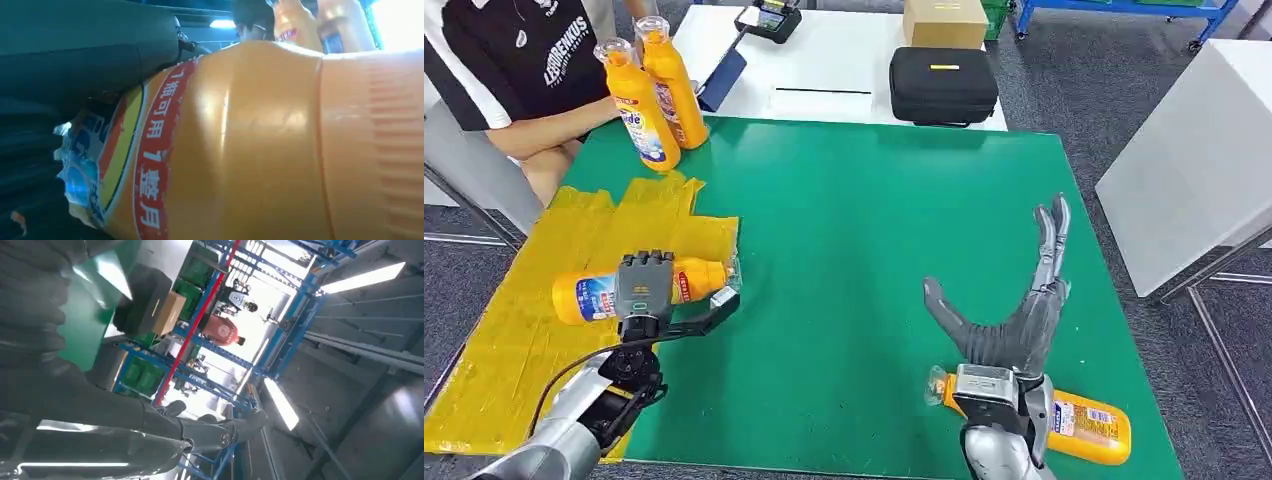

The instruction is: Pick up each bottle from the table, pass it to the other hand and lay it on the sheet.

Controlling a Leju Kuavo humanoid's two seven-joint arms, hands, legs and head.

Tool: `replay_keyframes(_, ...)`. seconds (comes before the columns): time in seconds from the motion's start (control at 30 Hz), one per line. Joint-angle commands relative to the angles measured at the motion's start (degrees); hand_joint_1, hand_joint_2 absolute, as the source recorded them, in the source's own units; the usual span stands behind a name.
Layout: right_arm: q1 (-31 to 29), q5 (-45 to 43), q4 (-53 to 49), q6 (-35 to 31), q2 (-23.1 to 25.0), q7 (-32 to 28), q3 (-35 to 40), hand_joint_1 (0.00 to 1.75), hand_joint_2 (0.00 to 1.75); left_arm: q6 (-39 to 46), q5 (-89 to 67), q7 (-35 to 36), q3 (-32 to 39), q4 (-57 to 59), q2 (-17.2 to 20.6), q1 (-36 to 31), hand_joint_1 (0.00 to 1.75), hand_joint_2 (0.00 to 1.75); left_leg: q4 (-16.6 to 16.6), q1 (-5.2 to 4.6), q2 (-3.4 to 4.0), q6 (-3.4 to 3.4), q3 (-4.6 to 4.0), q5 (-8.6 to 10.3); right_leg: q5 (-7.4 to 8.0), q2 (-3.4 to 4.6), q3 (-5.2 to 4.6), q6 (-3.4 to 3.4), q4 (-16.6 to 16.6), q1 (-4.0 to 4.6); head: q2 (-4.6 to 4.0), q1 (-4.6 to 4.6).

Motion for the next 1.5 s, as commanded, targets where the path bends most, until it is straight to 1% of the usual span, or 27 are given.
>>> replay_keyframes(0.03, -1.5, 6.1, 1.9, 3.3, -0.5, 4.4, -0.8, 0.00, 1.75, -0.4, -0.3, -0.4, -1.2, 5.1, -0.2, -1.9, 0.00, 1.75, 0.0, 0.00, 0.08, -0.12, 0.42, -0.20, -0.20, -0.03, 0.39, -0.12, 0.0, 0.03, 0.00, 0.00)
replay_keyframes(0.13, -2.5, 9.5, 2.1, 6.3, -0.9, 7.6, -0.7, 0.00, 1.75, -0.3, -0.3, -0.6, -0.6, 5.5, -0.5, -2.2, 0.00, 1.75, 0.0, 0.00, 0.14, -0.10, 0.41, -0.18, -0.15, 0.03, 0.36, -0.10, 0.0, 0.02, 0.00, 0.00)
replay_keyframes(0.23, -2.0, 15.0, 1.6, 11.4, -2.3, 11.5, -0.5, 0.00, 1.75, 0.4, -0.3, -2.8, 3.2, 5.4, -1.5, -2.1, 0.00, 1.75, 0.0, 0.02, 0.02, -0.04, 0.10, -0.02, -0.02, -0.03, 0.10, -0.04, 0.0, 0.03, 0.00, 0.00)
replay_keyframes(0.33, 0.4, 17.0, 0.0, 14.3, -3.2, 12.4, -0.4, 0.00, 1.75, 1.1, -0.3, -3.4, 4.9, 4.9, -1.9, -1.8, 0.00, 1.75, 0.0, 0.02, 0.01, -0.09, 0.39, -0.16, -0.17, -0.10, 0.39, -0.09, 0.0, 0.04, 0.00, 0.00)
replay_keyframes(0.43, 4.4, 20.8, -3.3, 18.7, -4.1, 13.3, -0.3, 0.00, 1.75, 3.3, 1.2, -8.7, 11.8, 2.9, -3.3, -0.2, 0.00, 1.75, 0.0, 0.01, -0.08, -0.05, 0.18, -0.05, -0.08, -0.12, 0.19, -0.05, 0.0, 0.02, 0.00, 0.00)
replay_keyframes(0.5, 5.9, 23.5, -4.6, 20.9, -5.7, 14.2, 0.1, 0.00, 1.75, 4.0, -0.3, -8.9, 13.2, 1.8, -4.0, 0.0, 0.00, 1.75, 0.0, 0.01, -0.13, -0.09, 0.43, -0.20, -0.26, -0.22, 0.46, -0.09, 0.0, 0.03, 0.00, 0.00)
replay_keyframes(0.53, 6.3, 24.5, -4.9, 21.0, -6.4, 14.5, 0.1, 0.00, 1.75, 3.9, -0.3, -7.8, 11.8, 1.5, -4.0, -0.3, 0.00, 0.00, 0.0, -0.01, -0.08, -0.09, 0.43, -0.21, -0.25, -0.16, 0.44, -0.09, 0.0, 0.01, 0.00, 0.00)
replay_keyframes(0.6, 6.4, 24.5, -4.9, 21.0, -6.5, 14.5, 0.0, 0.00, 1.75, 3.7, -0.3, -7.7, 11.8, 1.5, -4.1, -0.5, 0.00, 0.00, 0.0, -0.01, -0.14, -0.04, 0.14, -0.06, -0.11, -0.17, 0.17, -0.05, 0.0, -0.01, 0.00, 0.00)
replay_keyframes(0.63, 6.4, 24.5, -4.9, 21.0, -6.5, 14.5, 0.0, 0.00, 1.75, 3.7, -0.3, -7.7, 11.8, 1.5, -4.1, -0.5, 0.00, 0.00, 0.0, -0.01, -0.13, -0.08, 0.36, -0.19, -0.24, -0.20, 0.39, -0.09, 0.0, 0.01, 0.00, 0.00)
replay_keyframes(0.7, 6.1, 24.6, -4.8, 21.0, -6.5, 14.5, -0.1, 0.00, 1.75, 3.6, -0.3, -7.6, 11.6, 1.5, -4.1, -0.5, 0.00, 0.00, 0.0, 0.00, -0.03, -0.07, 0.19, -0.13, -0.11, -0.07, 0.19, -0.07, 0.0, 0.02, 0.00, 0.02)
replay_keyframes(0.73, 6.1, 24.6, -4.8, 21.0, -6.5, 14.5, -0.1, 0.00, 1.75, 3.6, -0.3, -7.6, 11.6, 1.5, -4.1, -0.5, 0.00, 0.00, 0.0, -0.01, -0.06, -0.10, 0.34, -0.22, -0.20, -0.13, 0.35, -0.10, 0.0, 0.01, 0.00, -0.02)
replay_keyframes(0.8, 6.2, 25.3, -4.8, 21.2, -7.2, 14.4, 0.2, 0.00, 1.75, 3.8, -0.3, -7.9, 11.6, 1.4, -4.3, -0.7, 0.00, 0.00, 0.0, 0.01, 0.00, -0.09, 0.17, -0.14, -0.09, -0.05, 0.16, -0.07, 0.0, 0.03, 0.00, 0.00)
replay_keyframes(0.83, 6.4, 25.4, -4.8, 21.5, -7.6, 14.3, 0.3, 0.00, 1.75, 3.7, -0.3, -8.0, 11.6, 1.4, -4.5, -0.7, 0.00, 0.00, 0.0, 0.00, -0.01, -0.13, 0.37, -0.23, -0.19, -0.10, 0.35, -0.11, 0.0, 0.02, 0.00, 0.00)
replay_keyframes(0.87, 6.9, 25.7, -5.1, 23.2, -9.0, 14.4, 0.9, 0.00, 1.75, 3.9, -0.3, -8.6, 11.6, 1.3, -4.7, -0.9, 0.00, 0.00, 0.0, 0.00, -0.05, -0.10, 0.22, -0.16, -0.13, -0.11, 0.23, -0.08, 0.0, 0.02, 0.00, 0.00)
replay_keyframes(0.93, 9.2, 25.3, -6.5, 25.8, -11.3, 14.2, 1.3, 0.00, 1.75, 3.8, 0.3, -11.2, 13.2, 1.1, -6.0, -1.7, 0.00, 0.00, 0.0, 0.00, -0.13, -0.10, 0.30, -0.20, -0.20, -0.21, 0.33, -0.09, 0.0, 0.03, 0.00, -0.02)
replay_keyframes(0.97, 10.7, 25.8, -7.7, 26.5, -12.4, 14.9, 1.0, 0.00, 1.75, 3.8, 1.8, -14.2, 14.9, 0.8, -7.0, -1.7, 0.00, 0.00, 0.0, 0.01, -0.19, -0.06, 0.12, -0.10, -0.12, -0.23, 0.16, -0.05, 0.0, 0.03, 0.00, 0.00)
replay_keyframes(1.03, 14.6, 28.8, -10.6, 27.0, -14.5, 17.3, -0.2, 0.00, 1.75, 3.5, 4.3, -18.1, 17.2, -0.1, -8.4, -1.5, 0.00, 0.00, 0.0, 0.01, -0.34, -0.06, 0.20, -0.16, -0.23, -0.40, 0.28, -0.05, 0.0, 0.02, 0.00, 0.00)
replay_keyframes(1.13, 20.2, 30.1, -15.5, 29.6, -17.1, 19.6, -2.8, 0.00, 1.75, 5.5, 4.5, -17.6, 19.0, -4.0, -9.4, -0.5, 0.00, 0.00, 0.0, -0.02, -0.34, -0.06, 0.23, -0.19, -0.24, -0.38, 0.31, -0.05, 0.0, -0.01, 0.00, 0.02)
replay_keyframes(1.23, 21.2, 30.0, -16.5, 29.9, -17.1, 19.3, -3.6, 0.00, 1.75, 4.1, 4.4, -17.8, 19.2, -5.8, -9.4, 0.0, 0.00, 0.00, 0.1, -0.07, -0.28, -0.04, 0.18, -0.24, -0.24, -0.31, 0.25, -0.06, 0.0, -0.06, 0.00, -0.02)
replay_keyframes(1.27, 22.5, 30.0, -17.7, 32.0, -17.8, 20.5, -4.5, 0.00, 1.75, 5.4, 10.2, -23.0, 21.9, -8.7, -10.4, 1.0, 0.00, 0.00, 0.0, -0.11, -0.16, 0.05, 0.08, -0.22, -0.14, -0.17, 0.11, -0.02, 0.0, -0.10, 0.00, 0.02)
replay_keyframes(1.3, 25.2, 30.9, -19.8, 32.9, -18.3, 21.8, -6.5, 0.00, 1.75, 5.3, 14.7, -26.6, 23.4, -12.4, -11.0, 2.1, 0.00, 0.00, 0.1, -0.12, -0.12, 0.01, 0.32, -0.36, -0.30, -0.17, 0.35, -0.03, 0.0, -0.11, 0.00, 0.00)
replay_keyframes(1.33, 27.4, 31.3, -21.3, 33.4, -17.9, 22.0, -8.3, 0.00, 1.75, 3.5, 19.4, -30.0, 24.3, -16.0, -11.7, 3.2, 0.00, 0.00, 0.1, -0.13, -0.22, 0.05, 0.15, -0.33, -0.31, -0.24, 0.22, 0.08, 0.1, -0.12, 0.00, 0.00)
replay_keyframes(1.37, 29.2, 31.0, -22.5, 33.8, -17.6, 21.5, -9.8, 0.00, 1.75, 1.4, 23.3, -32.4, 24.6, -19.4, -12.0, 4.4, 0.00, 0.00, 0.0, -0.17, -0.17, 0.06, 0.05, -0.28, -0.21, -0.15, 0.04, 0.10, 0.0, -0.16, 0.00, -0.02)
replay_keyframes(1.4, 31.8, 29.3, -23.8, 34.1, -17.2, 19.7, -12.5, 0.00, 1.75, -2.2, 32.7, -38.4, 24.9, -25.4, -12.3, 6.9, 0.00, 0.00, 0.1, -0.18, -0.38, 0.01, 0.24, -0.42, -0.44, -0.42, 0.28, 0.05, 0.1, -0.16, 0.00, -0.02)
replay_keyframes(1.43, 32.8, 28.1, -23.7, 34.3, -17.0, 18.0, -14.3, 0.00, 1.75, -6.4, 41.8, -42.5, 25.5, -29.8, -12.9, 8.8, 0.00, 0.00, 0.1, -0.17, -0.31, 0.03, 0.16, -0.34, -0.34, -0.34, 0.17, 0.08, 0.0, -0.15, 0.00, 0.00)
replay_keyframes(1.47, 33.2, 27.0, -23.1, 34.4, -16.6, 16.3, -15.9, 0.00, 1.75, -9.8, 48.5, -45.3, 26.0, -33.3, -13.2, 10.6, 0.00, 1.75, 0.0, -0.20, -0.30, 0.08, 0.06, -0.29, -0.30, -0.29, 0.08, 0.15, 0.0, -0.18, 0.00, 0.00)
replay_keyframes(1.5, 32.7, 27.1, -21.7, 35.1, -14.9, 14.0, -18.2, 0.00, 1.75, -13.5, 54.8, -46.3, 25.4, -37.2, -13.0, 12.8, 0.00, 1.75, 0.1, -0.19, -0.30, 0.04, 0.27, -0.44, -0.45, -0.32, 0.30, 0.12, 0.1, -0.16, 0.00, 0.00)
